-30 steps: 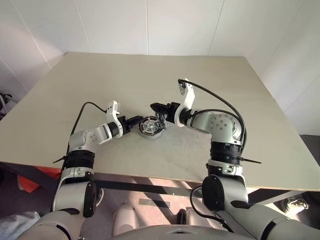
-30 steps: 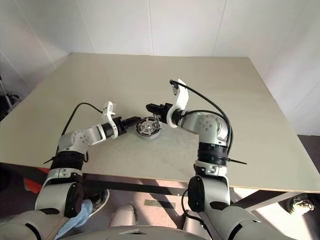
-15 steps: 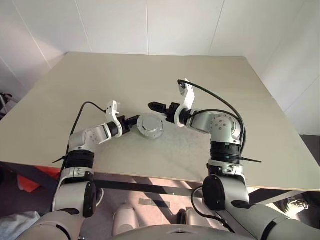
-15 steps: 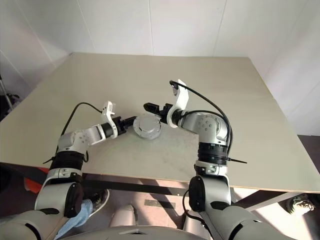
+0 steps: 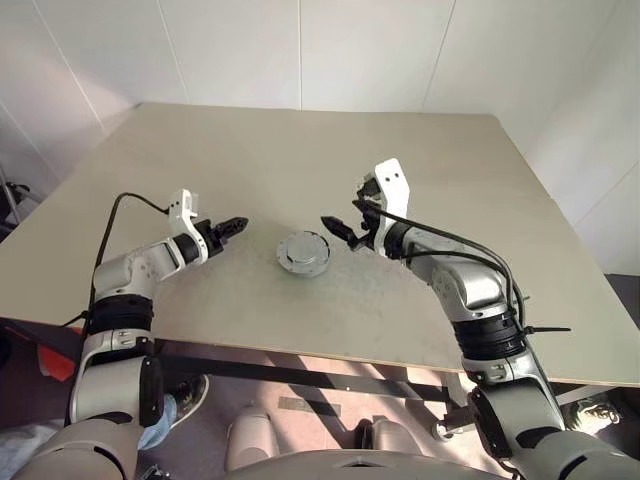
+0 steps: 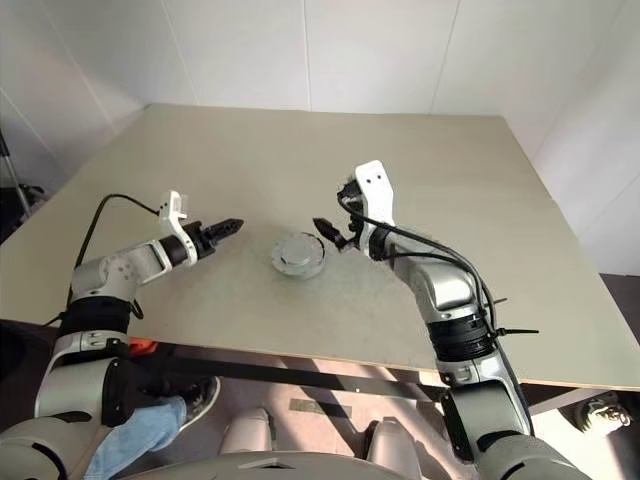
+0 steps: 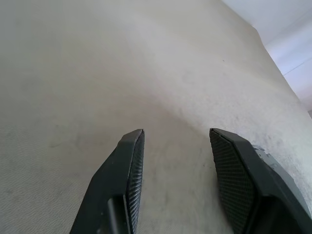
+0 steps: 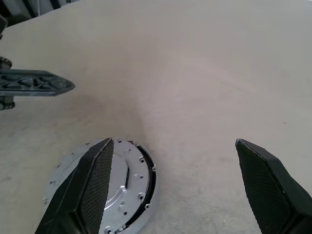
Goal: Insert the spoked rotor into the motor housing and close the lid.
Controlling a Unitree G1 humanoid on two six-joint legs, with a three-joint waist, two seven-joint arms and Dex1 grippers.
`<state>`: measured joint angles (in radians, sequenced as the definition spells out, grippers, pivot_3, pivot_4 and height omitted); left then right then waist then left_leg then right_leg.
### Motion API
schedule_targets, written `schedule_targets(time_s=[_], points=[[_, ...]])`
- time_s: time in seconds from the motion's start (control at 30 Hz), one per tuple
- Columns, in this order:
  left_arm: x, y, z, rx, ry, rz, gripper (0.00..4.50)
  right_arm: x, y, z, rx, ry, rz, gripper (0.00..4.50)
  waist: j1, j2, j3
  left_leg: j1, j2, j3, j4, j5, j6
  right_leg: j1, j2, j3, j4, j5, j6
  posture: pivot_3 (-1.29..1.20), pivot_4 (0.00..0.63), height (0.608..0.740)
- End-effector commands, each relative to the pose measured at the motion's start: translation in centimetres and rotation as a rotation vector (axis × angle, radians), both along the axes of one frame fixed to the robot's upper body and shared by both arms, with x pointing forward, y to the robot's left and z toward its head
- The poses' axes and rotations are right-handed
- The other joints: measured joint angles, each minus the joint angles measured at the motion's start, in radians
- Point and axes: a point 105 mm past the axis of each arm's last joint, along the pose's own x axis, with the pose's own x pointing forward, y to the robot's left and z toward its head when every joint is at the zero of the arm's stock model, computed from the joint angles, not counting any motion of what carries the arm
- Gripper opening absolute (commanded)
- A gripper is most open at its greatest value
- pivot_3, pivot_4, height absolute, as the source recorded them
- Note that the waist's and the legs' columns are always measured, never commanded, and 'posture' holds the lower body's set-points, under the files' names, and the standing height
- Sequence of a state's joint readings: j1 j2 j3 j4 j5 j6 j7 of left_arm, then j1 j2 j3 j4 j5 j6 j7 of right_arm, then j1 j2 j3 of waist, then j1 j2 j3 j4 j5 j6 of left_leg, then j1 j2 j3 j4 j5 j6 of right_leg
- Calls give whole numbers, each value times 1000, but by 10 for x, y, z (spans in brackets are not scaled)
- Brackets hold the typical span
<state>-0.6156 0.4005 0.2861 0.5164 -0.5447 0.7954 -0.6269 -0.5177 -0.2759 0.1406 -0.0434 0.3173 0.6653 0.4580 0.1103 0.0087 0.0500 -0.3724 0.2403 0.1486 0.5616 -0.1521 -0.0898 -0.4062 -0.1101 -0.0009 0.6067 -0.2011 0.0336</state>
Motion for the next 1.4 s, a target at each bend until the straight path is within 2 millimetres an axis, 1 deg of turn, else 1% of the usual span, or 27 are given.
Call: schedule_targets(time_s=[0.03,0.13,0.2,0.23,0.3,0.37,0.57,0.8,0.87,0.9,0.97,1.0,1.13,1.3,1.4], points=[[2,-16,11,15,-59,-52,2252,-9,18,7,-53,-135,112,4482,-1,0,0,0,0,0,0,0,0,0,0,0,0,0,0,0,0,740],[-3,-28,8,20,-59,-100,2252,-18,36,4,-33,-137,196,4482,-4,-1,0,0,0,0,1,0,0,0,0,0,1,1,-1,0,0,740],[-5,-33,8,23,-61,-128,2252,-19,44,1,-35,-129,212,4482,-8,-1,0,0,1,0,1,0,0,0,0,0,1,1,-2,0,0,740],[-6,-35,8,27,-62,-139,2252,-19,46,-3,-53,-125,211,4482,-10,-2,0,0,1,0,2,0,0,0,0,0,1,1,-2,0,0,740],[-9,-38,6,44,-66,-161,2252,-20,53,-17,-116,-123,231,4482,-12,-2,-1,0,1,0,2,0,1,0,0,0,1,1,-2,0,0,740],[-10,-39,5,51,-65,-166,2252,-17,58,-24,-126,-110,228,4482,-13,-3,-1,0,1,0,2,0,1,0,0,0,1,1,-2,0,0,740],[-13,-35,3,55,-61,-155,2252,-6,60,-38,-153,-89,204,4482,-15,-3,0,0,1,0,2,-1,1,0,0,0,1,1,-2,0,0,740],[-15,-31,2,62,-54,-141,2252,-6,61,-43,-152,-73,201,4482,-15,-3,0,0,1,0,2,-1,2,0,0,0,1,1,-2,0,0,740],[-15,-30,2,64,-53,-136,2252,-6,60,-46,-152,-60,196,4102,-15,-3,0,0,1,0,2,-1,2,0,0,0,1,1,-2,0,0,740],[-14,-29,2,66,-52,-133,2252,-5,59,-47,-155,-60,191,3827,-15,-3,0,1,1,0,2,-1,2,0,0,0,1,1,-2,0,0,740],[-13,-28,2,67,-50,-128,2252,-4,57,-47,-156,-62,180,3199,-15,-3,0,1,1,0,2,-1,2,0,0,0,1,1,-2,0,0,740],[-13,-28,2,68,-50,-127,2252,-4,57,-46,-155,-63,177,3149,-15,-3,0,1,1,0,2,-1,2,1,0,0,1,1,-2,0,0,740],[-12,-27,2,72,-48,-124,2252,-2,55,-41,-155,-79,171,3149,-14,-3,0,1,1,0,2,-1,2,1,0,0,1,1,-2,0,0,740],[-12,-27,0,74,-44,-122,2252,3,52,-20,-97,-105,158,3149,-14,-3,0,1,1,0,2,-1,2,1,0,0,1,1,-2,0,0,740],[-12,-27,-2,75,-42,-122,2252,6,51,-15,-99,-119,151,3149,-14,-3,0,0,1,0,2,-1,2,1,0,0,1,1,-2,0,0,740]])
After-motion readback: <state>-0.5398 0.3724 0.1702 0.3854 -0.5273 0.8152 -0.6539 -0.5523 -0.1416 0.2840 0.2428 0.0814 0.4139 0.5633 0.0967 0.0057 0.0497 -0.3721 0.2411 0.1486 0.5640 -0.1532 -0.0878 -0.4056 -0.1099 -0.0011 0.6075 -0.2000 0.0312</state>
